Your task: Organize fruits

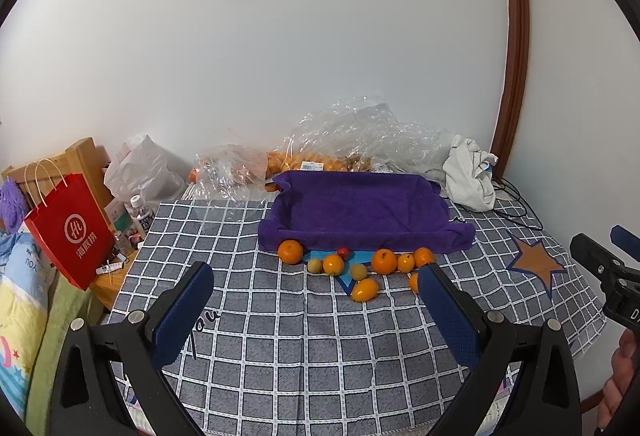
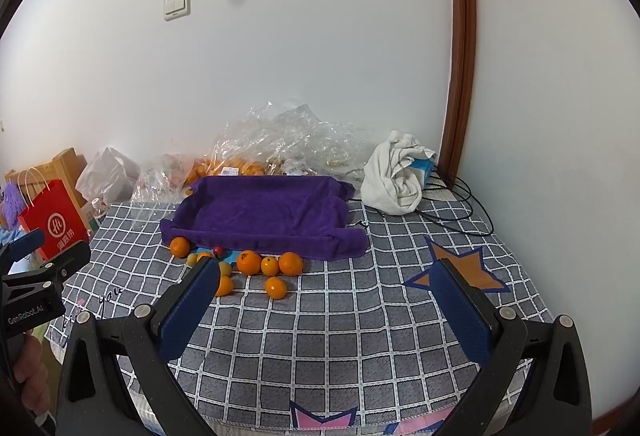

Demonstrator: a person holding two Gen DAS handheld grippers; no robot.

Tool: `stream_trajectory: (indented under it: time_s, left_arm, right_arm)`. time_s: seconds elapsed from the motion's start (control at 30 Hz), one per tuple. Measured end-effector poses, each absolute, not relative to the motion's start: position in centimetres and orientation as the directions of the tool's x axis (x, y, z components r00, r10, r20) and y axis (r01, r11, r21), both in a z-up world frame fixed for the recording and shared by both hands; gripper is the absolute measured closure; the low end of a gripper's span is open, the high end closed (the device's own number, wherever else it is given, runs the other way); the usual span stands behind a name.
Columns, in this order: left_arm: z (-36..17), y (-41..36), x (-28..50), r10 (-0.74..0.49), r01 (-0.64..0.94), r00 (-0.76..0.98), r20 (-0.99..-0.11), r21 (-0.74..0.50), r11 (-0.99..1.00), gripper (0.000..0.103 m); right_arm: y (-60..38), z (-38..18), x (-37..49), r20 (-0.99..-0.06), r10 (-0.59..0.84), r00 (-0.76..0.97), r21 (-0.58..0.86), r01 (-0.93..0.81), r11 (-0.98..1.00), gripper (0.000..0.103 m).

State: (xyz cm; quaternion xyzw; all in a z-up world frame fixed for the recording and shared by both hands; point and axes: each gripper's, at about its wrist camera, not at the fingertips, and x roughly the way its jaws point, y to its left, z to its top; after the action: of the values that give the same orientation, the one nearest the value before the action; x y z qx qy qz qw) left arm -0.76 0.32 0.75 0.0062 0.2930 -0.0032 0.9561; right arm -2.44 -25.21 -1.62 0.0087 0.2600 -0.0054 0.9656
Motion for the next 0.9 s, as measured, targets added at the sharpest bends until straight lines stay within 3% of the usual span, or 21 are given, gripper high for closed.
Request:
stream_trajectory:
  time_s: [0.9]
  left_arm:
    - [0.2, 1.6, -0.6, -0.015, 0.002, 0.829, -0.559, -0.024, 1.000, 0.000]
  right_arm:
    - [-23.5, -2.0, -1.8, -0.501, 0.016, 0.865, -0.012, -0.025, 1.000, 0.000]
